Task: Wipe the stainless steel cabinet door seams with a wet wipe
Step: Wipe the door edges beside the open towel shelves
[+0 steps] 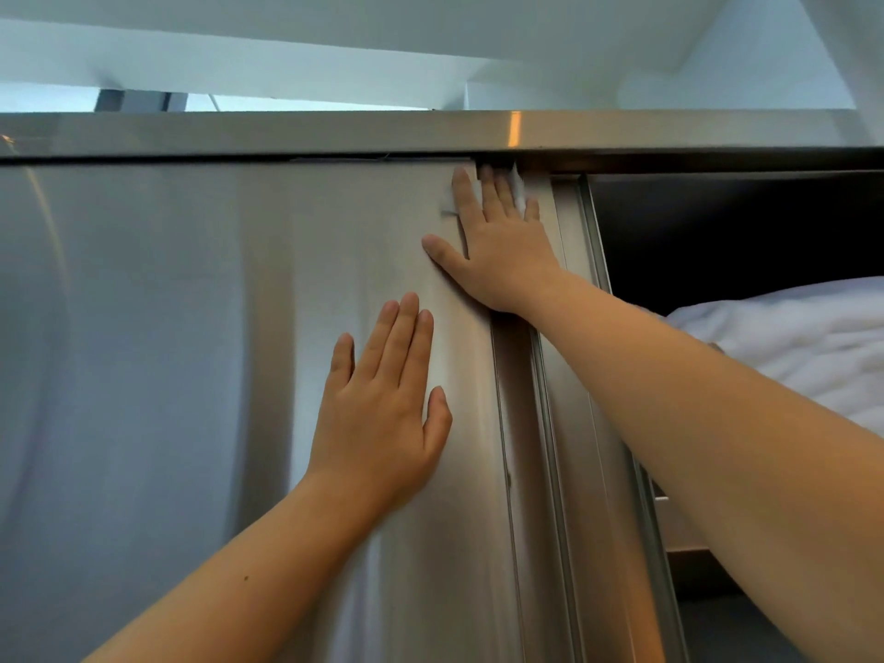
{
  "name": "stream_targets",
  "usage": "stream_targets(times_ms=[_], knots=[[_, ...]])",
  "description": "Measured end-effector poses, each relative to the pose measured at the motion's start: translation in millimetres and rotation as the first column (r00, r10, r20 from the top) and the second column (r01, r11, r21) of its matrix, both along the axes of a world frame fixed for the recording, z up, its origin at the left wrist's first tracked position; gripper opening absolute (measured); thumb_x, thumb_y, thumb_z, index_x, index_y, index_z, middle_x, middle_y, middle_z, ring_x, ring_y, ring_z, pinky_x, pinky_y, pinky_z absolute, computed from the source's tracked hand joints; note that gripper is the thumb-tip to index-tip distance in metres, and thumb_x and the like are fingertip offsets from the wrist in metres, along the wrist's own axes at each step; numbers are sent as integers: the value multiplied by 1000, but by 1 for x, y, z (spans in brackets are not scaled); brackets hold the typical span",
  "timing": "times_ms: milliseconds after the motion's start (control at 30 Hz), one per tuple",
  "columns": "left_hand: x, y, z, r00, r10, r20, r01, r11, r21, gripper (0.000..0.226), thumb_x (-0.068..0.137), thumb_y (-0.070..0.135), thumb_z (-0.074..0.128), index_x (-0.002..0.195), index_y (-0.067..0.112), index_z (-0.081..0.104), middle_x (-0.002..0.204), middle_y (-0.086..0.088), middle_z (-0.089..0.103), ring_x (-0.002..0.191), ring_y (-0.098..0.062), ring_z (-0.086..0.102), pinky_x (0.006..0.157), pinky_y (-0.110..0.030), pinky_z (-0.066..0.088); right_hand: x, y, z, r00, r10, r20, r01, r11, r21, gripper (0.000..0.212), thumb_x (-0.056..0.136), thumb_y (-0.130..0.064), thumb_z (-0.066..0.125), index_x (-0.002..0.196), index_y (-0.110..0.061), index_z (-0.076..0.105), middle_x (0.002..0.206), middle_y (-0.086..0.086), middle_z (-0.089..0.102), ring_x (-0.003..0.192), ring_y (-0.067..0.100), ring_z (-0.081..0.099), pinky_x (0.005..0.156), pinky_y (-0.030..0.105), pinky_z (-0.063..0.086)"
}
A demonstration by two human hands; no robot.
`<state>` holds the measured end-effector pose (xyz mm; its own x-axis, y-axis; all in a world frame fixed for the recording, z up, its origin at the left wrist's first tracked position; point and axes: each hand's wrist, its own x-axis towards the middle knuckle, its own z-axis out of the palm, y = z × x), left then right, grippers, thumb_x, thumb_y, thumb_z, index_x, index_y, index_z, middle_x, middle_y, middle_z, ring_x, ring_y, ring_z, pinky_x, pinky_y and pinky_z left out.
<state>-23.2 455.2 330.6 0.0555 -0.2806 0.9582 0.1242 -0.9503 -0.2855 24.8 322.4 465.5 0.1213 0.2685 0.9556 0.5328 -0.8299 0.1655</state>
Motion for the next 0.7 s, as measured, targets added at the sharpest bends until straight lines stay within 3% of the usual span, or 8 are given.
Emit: stream_targets(times_ms=[167, 267, 333, 467, 700], knots=[[-3, -6, -1, 999, 20, -30, -21, 999, -34, 62, 87, 32, 25, 141, 1, 33, 148, -14, 29, 137, -28, 27, 107, -50, 22, 4, -2, -43, 1000, 28, -4, -28, 999, -28, 73, 95, -54, 23, 147, -18, -13, 155, 13, -12, 143, 25, -12, 112, 42, -11], [-7, -13, -6, 998, 25, -63, -31, 995, -92, 64, 87, 33, 19, 143, 3, 29, 150, -13, 25, 140, -25, 22, 110, -49, 16, 4, -3, -75, 999, 49, -8, -49, 998, -41, 71, 96, -52, 23, 147, -18, -13, 155, 13, -14, 143, 25, -13, 112, 40, -12], [-10, -16, -14, 998, 28, -57, -33, 995, -94, 61, 86, 28, 23, 139, -1, 36, 147, -16, 32, 137, -28, 29, 108, -51, 20, 4, -4, -92, 999, 51, -9, -52, 997, -57, 70, 96, -50, 23, 146, -18, -14, 155, 13, -15, 143, 25, -14, 111, 39, -12], [-16, -24, -43, 999, 38, -30, -41, 995, -86, 58, 82, 22, 30, 129, -5, 49, 137, -20, 46, 127, -32, 44, 102, -53, 30, 4, -7, -122, 998, 66, -12, -66, 996, -67, 69, 96, -49, 22, 146, -17, -14, 155, 13, -16, 143, 26, -14, 111, 38, -14], [-24, -27, -113, 992, 68, -105, -80, 990, -113, 56, 84, 22, 34, 133, -3, 45, 142, -18, 40, 131, -31, 38, 103, -50, 26, 1, -10, -188, 992, 115, -57, -120, 987, -107, 64, 97, -50, 19, 140, -20, -16, 154, 15, -14, 142, 28, -13, 109, 36, -19]])
